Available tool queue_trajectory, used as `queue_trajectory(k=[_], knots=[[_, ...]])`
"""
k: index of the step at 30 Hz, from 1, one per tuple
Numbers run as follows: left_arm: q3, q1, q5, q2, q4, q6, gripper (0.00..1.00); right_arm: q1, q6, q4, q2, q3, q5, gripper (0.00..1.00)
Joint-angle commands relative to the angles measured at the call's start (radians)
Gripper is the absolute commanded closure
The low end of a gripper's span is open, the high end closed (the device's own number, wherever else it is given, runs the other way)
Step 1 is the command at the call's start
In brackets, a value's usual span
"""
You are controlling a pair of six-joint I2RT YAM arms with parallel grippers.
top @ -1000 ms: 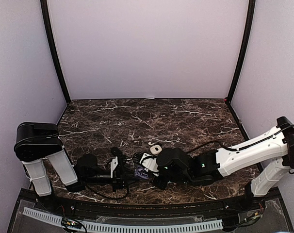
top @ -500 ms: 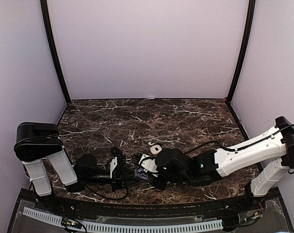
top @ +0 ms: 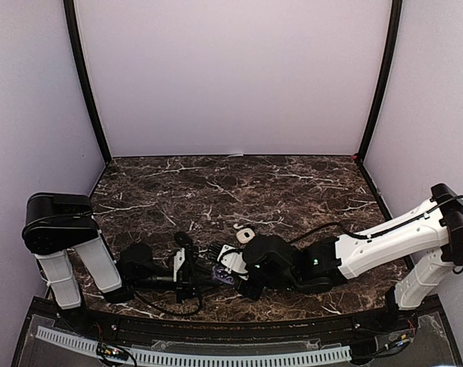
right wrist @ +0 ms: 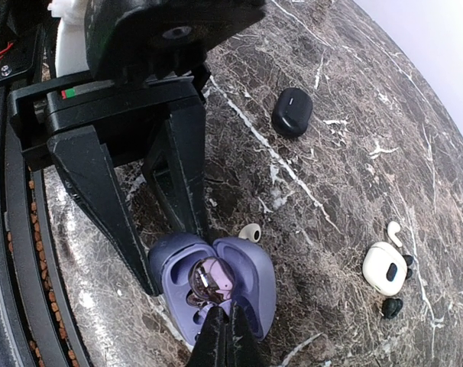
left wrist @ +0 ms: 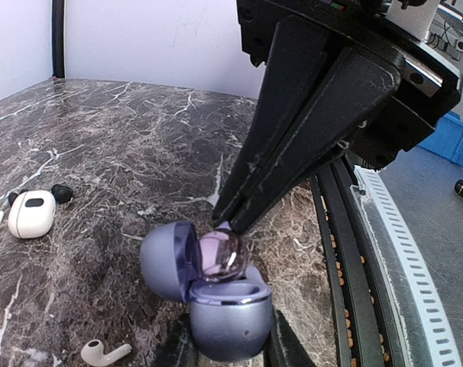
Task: Insert the wireless bluetooth earbuds into the charging case
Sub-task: Place the left earbud in the left side groove of the charging case.
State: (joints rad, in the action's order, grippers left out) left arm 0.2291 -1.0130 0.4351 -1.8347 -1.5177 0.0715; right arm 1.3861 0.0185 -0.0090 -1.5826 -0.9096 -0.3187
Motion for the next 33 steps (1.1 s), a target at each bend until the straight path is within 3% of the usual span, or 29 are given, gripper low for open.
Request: queue_trajectory(k=[1, 33], knots=[[-0.001, -0.004, 0.019, -0.003, -0.040, -0.012, 1.00, -0.006, 0.011, 0.003, -0.009, -0.028, -0.011, 1.00], [0.013, -0.007, 0.025, 0.002, -0.010, -0.014, 1.00, 0.005, 0.036, -0.031, -0.045, -0.041, -0.010, 1.00]])
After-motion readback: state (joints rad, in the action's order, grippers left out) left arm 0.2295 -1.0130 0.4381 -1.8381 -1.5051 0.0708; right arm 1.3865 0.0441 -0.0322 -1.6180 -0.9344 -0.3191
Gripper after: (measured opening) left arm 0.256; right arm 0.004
